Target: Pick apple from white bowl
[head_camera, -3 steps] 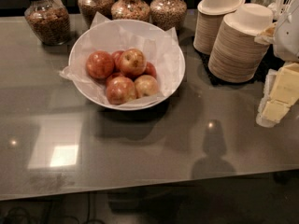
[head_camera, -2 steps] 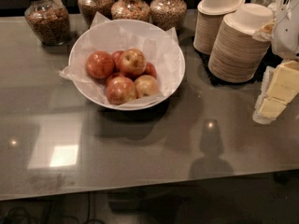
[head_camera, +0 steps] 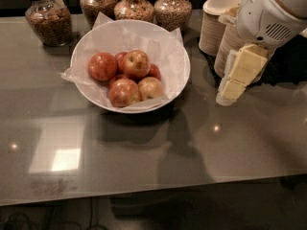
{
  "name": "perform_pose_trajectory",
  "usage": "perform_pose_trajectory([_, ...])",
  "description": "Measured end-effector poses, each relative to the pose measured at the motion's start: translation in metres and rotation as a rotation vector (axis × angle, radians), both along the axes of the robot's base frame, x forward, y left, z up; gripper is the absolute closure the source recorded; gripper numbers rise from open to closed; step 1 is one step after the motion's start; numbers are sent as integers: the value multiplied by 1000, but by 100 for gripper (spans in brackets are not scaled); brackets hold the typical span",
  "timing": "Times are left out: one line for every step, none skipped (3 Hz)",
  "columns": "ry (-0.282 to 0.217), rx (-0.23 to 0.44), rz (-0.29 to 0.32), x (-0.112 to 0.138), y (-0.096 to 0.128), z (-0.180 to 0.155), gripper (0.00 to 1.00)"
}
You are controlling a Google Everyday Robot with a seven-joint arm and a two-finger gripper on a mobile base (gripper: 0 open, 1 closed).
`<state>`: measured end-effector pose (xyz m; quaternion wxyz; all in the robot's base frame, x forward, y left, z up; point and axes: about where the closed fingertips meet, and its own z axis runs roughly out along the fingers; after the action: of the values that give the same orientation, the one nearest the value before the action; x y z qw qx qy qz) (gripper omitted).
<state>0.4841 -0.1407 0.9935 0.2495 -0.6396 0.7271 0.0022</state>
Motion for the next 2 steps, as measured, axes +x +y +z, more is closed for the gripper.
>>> perform_pose_trajectory([-7,51,70,12,32,-1,0])
perform_pose_trajectory([-7,53,71,12,33,-1,0])
